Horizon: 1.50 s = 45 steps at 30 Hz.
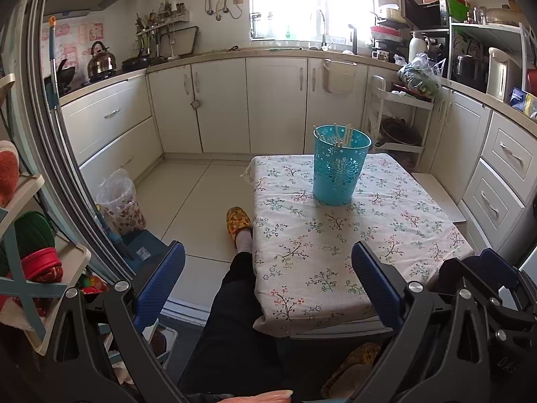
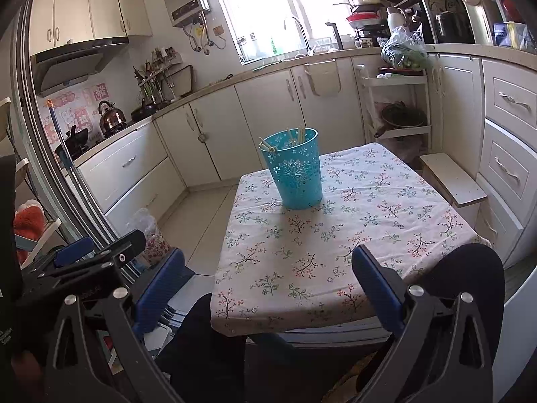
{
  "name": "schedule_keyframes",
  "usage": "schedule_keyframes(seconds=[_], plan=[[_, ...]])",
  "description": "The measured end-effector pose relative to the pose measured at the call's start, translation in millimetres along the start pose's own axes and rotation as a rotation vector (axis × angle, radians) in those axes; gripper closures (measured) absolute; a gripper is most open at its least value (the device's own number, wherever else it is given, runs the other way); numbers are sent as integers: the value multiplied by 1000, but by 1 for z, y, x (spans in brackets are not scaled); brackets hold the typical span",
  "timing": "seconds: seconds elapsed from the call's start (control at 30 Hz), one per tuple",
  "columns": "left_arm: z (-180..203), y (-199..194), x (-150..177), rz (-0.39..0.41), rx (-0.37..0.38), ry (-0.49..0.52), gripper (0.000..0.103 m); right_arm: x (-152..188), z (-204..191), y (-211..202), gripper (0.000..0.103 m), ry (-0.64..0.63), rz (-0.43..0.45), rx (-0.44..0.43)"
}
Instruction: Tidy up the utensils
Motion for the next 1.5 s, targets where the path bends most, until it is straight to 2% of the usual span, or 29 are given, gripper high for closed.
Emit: schedule_keyframes(seconds=[1.5], plan=[[0, 1, 2, -11, 12, -17, 8, 4, -6, 8, 7, -6, -37, 5]])
Point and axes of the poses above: each gripper's, at about its wrist camera, not at the fingertips, and y roughly the way its jaws point, z to its right, x to its underside, the point moved 7 cm from there along y, roughly the way its jaws point, and after that the axes turned 10 degrees about x, right-handed, at the moved point
